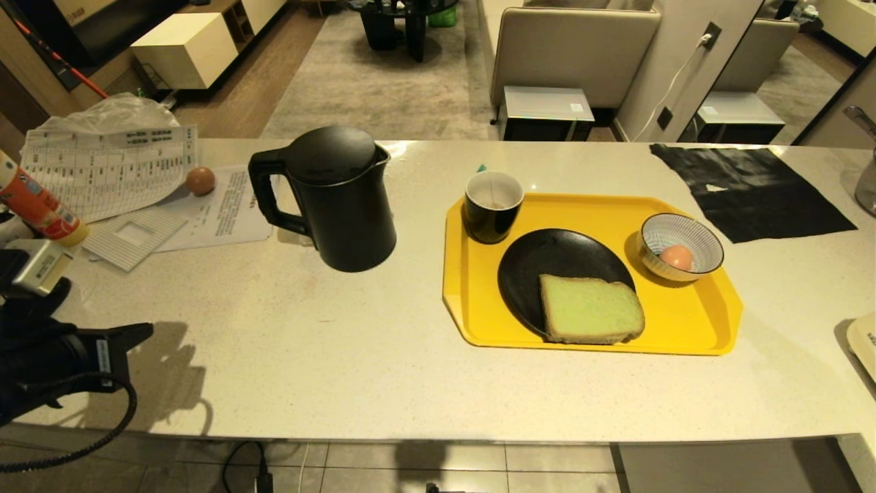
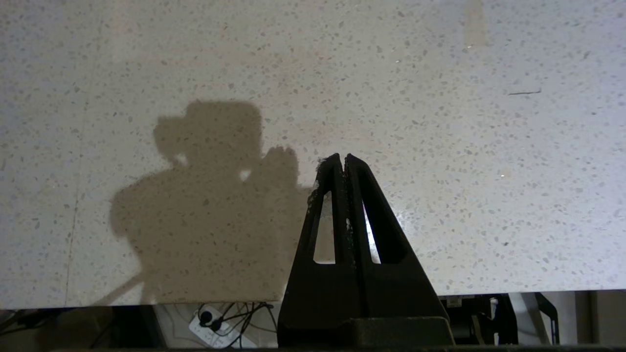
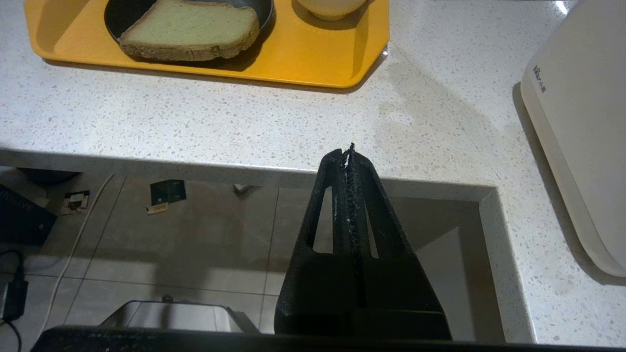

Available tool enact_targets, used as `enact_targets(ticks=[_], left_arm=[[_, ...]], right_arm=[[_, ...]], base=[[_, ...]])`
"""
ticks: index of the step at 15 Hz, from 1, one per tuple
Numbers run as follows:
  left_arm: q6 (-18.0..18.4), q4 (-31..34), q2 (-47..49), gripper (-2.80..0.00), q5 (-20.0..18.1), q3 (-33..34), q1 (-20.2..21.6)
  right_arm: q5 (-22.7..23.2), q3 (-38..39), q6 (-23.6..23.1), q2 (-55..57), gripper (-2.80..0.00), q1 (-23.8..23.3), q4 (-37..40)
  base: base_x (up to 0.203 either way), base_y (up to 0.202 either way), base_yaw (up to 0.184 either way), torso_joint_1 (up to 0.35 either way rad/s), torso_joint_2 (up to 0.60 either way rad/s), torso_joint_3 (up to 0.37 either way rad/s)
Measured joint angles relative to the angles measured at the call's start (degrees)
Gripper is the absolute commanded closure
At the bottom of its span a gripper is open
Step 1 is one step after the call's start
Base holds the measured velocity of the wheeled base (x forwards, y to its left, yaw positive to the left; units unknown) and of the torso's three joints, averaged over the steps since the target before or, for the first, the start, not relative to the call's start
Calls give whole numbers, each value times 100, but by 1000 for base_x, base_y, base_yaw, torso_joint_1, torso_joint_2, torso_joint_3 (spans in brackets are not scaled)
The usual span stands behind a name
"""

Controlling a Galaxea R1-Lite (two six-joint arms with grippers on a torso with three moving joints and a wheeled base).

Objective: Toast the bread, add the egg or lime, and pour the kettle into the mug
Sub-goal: Pick up the kettle

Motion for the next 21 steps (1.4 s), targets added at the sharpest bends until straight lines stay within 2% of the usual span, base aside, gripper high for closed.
enact_targets(ticks=[2,5,6,12,14,18,21], left_arm=[[-1,-137,86,0,-22,-20,51],[82,-741,274,0,-57,-69,68],[192,-870,340,-280,-60,-78,70],[275,-1563,748,-280,-441,-183,34],[283,-1973,933,-280,-526,-235,24],[300,-2854,1354,-280,-977,-323,13],[302,-3621,1731,-280,-1045,-439,13]], right_arm=[[0,0,0,0,0,0,-1],[1,0,2,0,0,0,1],[1,0,0,0,0,0,1],[0,0,0,2,0,0,0],[0,0,0,0,0,0,-1],[3,0,0,0,0,0,-1],[1,0,0,0,0,0,0]], base=[[0,0,0,0,0,0],[0,0,0,0,0,0],[0,0,0,0,0,0],[0,0,0,0,0,0],[0,0,0,0,0,0],[0,0,0,0,0,0],[0,0,0,0,0,0]])
